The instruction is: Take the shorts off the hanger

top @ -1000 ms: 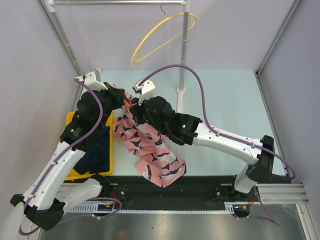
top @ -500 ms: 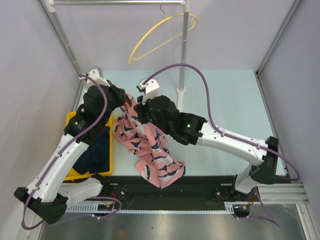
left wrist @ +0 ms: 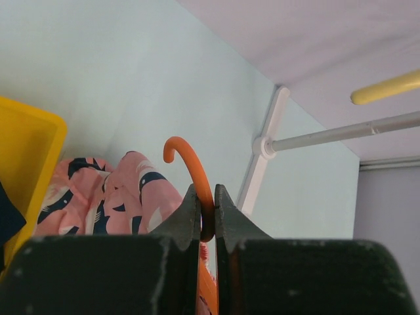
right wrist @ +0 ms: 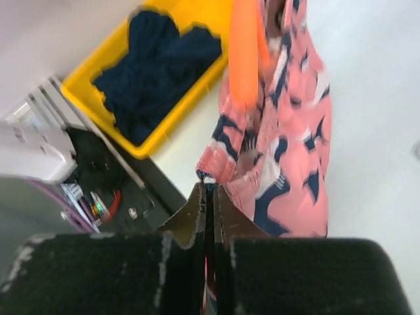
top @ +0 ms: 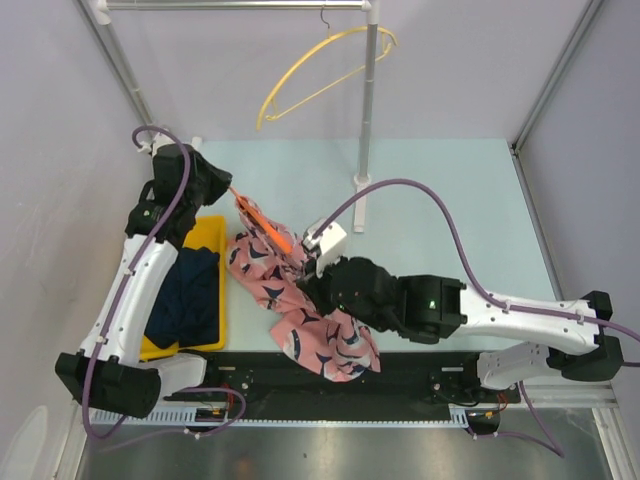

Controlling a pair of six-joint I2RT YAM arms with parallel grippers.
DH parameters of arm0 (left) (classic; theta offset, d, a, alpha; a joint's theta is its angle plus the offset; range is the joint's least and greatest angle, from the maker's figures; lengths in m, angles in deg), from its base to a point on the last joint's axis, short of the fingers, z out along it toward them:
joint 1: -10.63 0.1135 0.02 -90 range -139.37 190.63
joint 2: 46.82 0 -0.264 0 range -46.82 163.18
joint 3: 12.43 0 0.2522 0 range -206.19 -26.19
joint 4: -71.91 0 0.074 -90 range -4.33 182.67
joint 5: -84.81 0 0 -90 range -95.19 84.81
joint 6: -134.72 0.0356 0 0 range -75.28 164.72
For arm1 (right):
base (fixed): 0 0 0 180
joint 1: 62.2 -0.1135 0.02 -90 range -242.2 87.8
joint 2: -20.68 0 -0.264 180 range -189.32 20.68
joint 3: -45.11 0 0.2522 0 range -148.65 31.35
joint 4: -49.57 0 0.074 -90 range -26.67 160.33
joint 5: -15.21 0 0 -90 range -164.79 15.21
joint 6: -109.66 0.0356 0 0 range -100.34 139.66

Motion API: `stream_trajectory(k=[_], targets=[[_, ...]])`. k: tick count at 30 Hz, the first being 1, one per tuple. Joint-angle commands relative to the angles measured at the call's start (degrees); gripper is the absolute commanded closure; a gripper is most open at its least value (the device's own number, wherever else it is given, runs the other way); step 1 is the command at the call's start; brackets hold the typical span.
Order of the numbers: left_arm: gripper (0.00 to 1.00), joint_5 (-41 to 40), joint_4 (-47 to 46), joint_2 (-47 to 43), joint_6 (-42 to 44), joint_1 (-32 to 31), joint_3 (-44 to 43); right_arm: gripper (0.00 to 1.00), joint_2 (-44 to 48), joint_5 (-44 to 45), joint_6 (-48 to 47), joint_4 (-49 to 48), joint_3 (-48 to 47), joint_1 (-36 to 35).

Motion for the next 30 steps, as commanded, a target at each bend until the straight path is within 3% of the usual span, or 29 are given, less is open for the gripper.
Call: stream_trajectory(k=[1,8,14,18,24,30], targets=[[1.00,9.62,-3.09,1.25,-5.69,6.50,-2.96,1.00,4.31,5.33,5.75,5.04,5.62,-3.36],[1.00,22.18,-4.49,1.95,-10.96,12.66,-1.73,1.00,9.06,8.87,7.60,1.09,14.49,-1.79],[1.00,30.11,-6.07,0.99,-15.00,14.87,0.11,1.00,10.03,5.62,6.72,-6.12,18.89,3.40],[1.00,39.50,-10.91,-1.03,-19.84,14.87,4.67,1.00,7.67,-2.01,5.76,-14.88,19.60,9.37],[1.00,38.04,-8.81,-8.94,-21.96,14.08,10.21,1.00,0.82,-11.77,7.94,-31.48,19.08,21.05],[1.00,38.92,-3.89,-15.00,-20.47,13.99,8.30,1.00,-11.66,-17.06,10.32,-36.89,13.98,28.71]])
